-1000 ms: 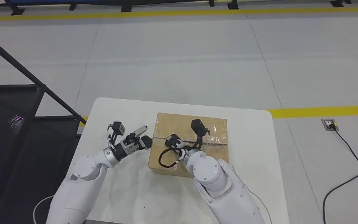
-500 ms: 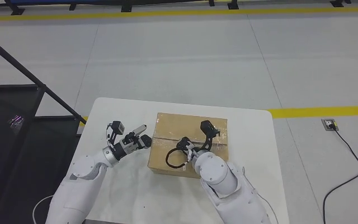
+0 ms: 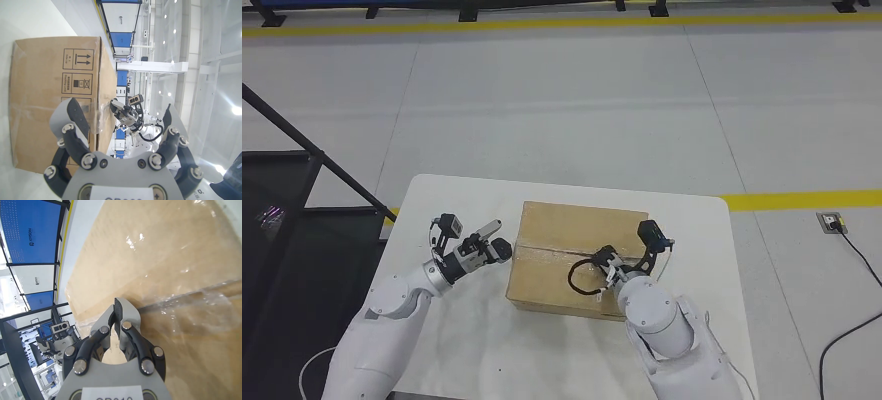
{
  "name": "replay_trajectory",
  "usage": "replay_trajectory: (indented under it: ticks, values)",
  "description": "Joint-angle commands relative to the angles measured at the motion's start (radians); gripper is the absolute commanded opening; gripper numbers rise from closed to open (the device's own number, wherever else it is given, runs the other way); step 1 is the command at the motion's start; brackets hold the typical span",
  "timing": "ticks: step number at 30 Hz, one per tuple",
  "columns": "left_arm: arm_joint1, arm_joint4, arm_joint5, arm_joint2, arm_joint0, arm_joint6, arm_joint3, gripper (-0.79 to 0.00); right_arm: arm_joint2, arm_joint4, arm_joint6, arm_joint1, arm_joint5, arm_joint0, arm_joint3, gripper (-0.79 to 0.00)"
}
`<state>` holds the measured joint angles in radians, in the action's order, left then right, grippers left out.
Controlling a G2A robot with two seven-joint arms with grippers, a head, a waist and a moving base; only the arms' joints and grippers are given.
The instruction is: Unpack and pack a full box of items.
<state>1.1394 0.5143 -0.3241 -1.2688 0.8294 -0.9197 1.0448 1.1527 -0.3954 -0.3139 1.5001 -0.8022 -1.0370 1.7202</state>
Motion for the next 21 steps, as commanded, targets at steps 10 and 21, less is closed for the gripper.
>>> replay_trajectory:
  ticks: [10,21]
  values:
    - [-0.001,-0.006,0.002,-0.008,-0.009,-0.010,-0.003,0.000,0.087,-0.022,0.080,-0.010,-0.028,-0.087,0.069,-0.785]
    - [-0.017,-0.017,-0.016,-0.070,0.022,0.004,0.066,0.000,0.186,0.042,0.175,-0.014,0.071,-0.230,0.210,-0.785]
